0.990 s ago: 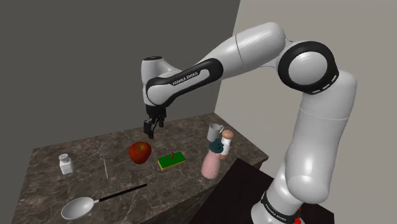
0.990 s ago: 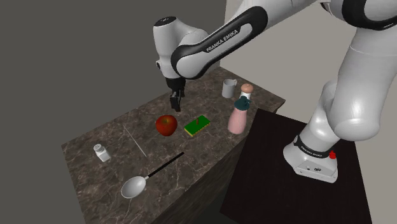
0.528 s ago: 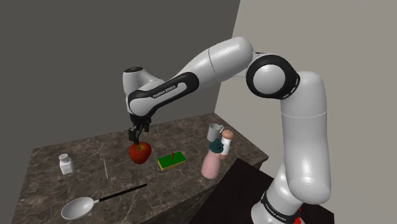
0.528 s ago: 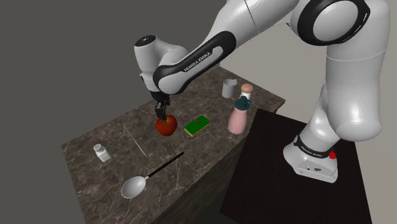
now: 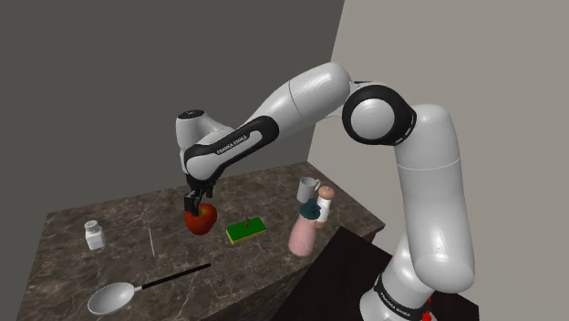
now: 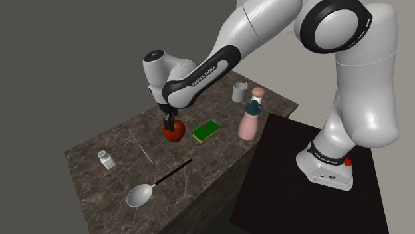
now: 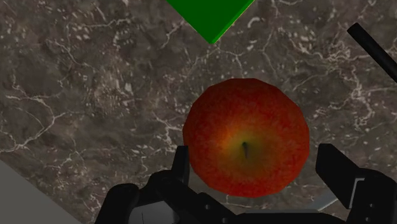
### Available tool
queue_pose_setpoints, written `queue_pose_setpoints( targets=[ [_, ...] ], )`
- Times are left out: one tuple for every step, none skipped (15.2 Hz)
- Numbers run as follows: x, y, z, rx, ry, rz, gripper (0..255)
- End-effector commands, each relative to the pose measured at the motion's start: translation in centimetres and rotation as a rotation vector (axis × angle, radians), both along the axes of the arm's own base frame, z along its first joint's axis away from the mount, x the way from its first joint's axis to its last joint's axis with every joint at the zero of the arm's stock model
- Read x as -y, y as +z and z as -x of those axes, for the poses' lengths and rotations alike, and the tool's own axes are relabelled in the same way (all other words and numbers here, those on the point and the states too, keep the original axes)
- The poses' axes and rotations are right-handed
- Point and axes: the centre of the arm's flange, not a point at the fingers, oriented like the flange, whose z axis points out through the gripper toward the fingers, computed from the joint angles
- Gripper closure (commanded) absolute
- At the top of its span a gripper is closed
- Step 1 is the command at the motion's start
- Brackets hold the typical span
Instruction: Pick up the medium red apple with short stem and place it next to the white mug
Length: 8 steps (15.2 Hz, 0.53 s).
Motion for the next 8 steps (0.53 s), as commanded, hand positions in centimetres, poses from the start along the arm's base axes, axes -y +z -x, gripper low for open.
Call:
queue_pose_setpoints(
  targets=[
    [0.04,-0.22,-0.01,0.0,0.0,0.0,0],
    [0.04,-0.22,-0.01,0.0,0.0,0.0,0],
    [0.04,-0.22,-0.01,0.0,0.0,0.0,0],
    [0.04,-0.22,-0.01,0.0,0.0,0.0,0],
    [0.04,-0.22,-0.01,0.0,0.0,0.0,0],
    [0.04,-0.22,-0.01,0.0,0.0,0.0,0],
    [0.04,-0.22,-0.01,0.0,0.0,0.0,0],
    [0.04,-0.22,-0.01,0.0,0.0,0.0,255]
  ],
)
